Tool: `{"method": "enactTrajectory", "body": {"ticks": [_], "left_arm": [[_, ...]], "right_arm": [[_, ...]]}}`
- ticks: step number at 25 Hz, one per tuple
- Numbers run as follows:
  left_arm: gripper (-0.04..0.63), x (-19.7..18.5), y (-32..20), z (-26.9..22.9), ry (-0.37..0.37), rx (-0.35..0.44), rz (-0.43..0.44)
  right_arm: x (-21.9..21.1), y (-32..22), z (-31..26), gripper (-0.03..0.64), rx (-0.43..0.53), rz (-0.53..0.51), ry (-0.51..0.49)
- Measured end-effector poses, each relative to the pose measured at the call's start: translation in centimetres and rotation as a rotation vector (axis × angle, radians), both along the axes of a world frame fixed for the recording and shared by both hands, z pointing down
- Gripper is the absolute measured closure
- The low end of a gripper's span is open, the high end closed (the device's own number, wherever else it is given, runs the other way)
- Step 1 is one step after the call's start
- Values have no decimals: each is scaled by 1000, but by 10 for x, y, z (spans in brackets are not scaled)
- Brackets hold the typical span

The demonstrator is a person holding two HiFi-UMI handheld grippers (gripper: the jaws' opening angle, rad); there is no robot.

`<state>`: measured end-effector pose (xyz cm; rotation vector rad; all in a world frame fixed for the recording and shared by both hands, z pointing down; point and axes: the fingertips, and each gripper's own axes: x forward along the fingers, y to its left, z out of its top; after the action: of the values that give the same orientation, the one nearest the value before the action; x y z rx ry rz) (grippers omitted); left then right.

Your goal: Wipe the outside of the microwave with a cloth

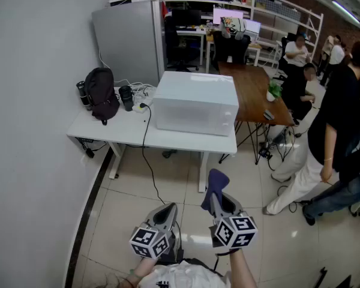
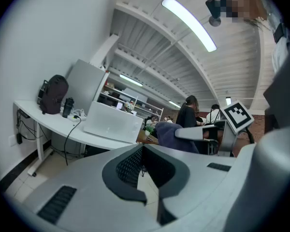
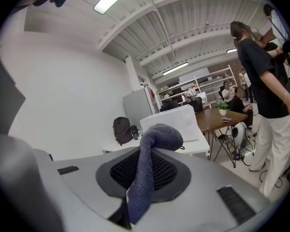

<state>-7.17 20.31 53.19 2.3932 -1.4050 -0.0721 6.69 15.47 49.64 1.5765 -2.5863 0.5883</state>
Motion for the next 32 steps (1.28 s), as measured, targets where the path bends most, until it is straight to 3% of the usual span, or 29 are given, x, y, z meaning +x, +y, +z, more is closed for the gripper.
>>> {"method": "enactTrajectory", "body": {"ticks": [6,14,21,26,32], "left_arm": [[607,-34,-105,-1,0,30,33],[607,-88,-269,-44,-14,143,130],[607,-115,-354,-35,19,68,141],[607,-119,-377,-24,43,36,144],[607,-113,-400,-21,74,13,135]], "right_arm": [[-35,-119,-58,543,29,-48,-156],[-164,-330,-100,543,40,-141,-97],[-268,-438,-61,543,-129,-251,-10],[-252,-474,-30,543,-216,-207,49],[-144,-470,-18,543,-237,-53,17]]}}
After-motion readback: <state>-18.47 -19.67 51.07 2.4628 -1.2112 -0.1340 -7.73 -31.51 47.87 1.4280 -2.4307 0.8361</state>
